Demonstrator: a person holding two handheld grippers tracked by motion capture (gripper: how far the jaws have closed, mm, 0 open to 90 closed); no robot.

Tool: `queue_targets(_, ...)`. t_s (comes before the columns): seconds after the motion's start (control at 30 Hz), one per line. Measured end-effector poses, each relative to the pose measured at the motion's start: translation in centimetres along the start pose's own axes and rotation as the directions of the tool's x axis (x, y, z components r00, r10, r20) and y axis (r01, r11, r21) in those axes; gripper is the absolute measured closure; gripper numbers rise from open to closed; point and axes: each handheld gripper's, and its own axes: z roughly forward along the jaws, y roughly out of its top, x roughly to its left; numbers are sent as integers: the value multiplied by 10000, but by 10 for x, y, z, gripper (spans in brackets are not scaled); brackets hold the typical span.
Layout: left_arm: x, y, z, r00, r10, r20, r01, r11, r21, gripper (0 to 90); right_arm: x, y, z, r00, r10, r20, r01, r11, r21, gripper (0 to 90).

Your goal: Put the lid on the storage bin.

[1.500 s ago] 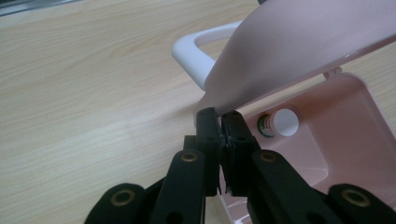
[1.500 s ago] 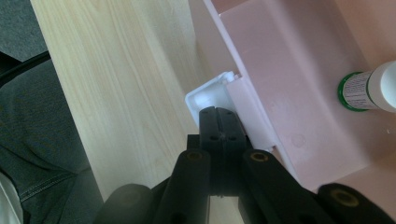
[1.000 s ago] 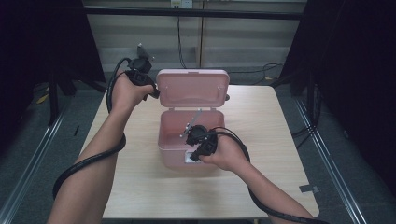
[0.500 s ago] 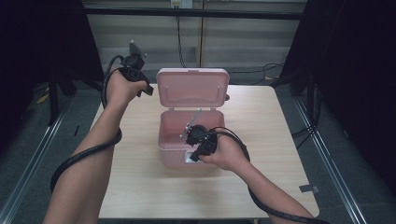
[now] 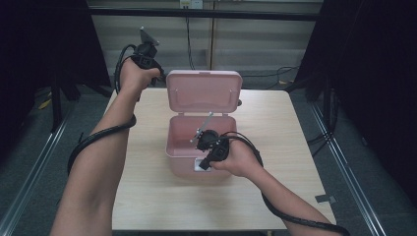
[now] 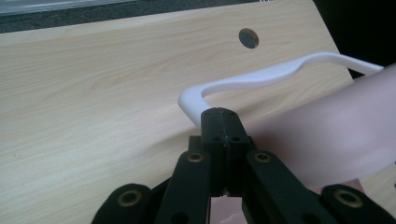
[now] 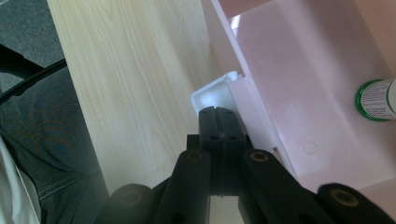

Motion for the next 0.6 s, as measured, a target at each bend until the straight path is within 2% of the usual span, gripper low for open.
queue_targets(0.1,-3,-3,-2,9998,168,101,-170,9997,159,900,0,1,0,10000,-7,11,7,10000,-17,900)
queue_targets(0.27,-7,-8,-5,9988,461,-142,-456,9986,285,900,-1,2,0,10000,59,0,-59,10000,42,900)
queue_targets(0.6,-11,-17,-9,9986,516,-151,-510,9979,389,900,0,1,0,10000,73,50,-73,10000,-24,900)
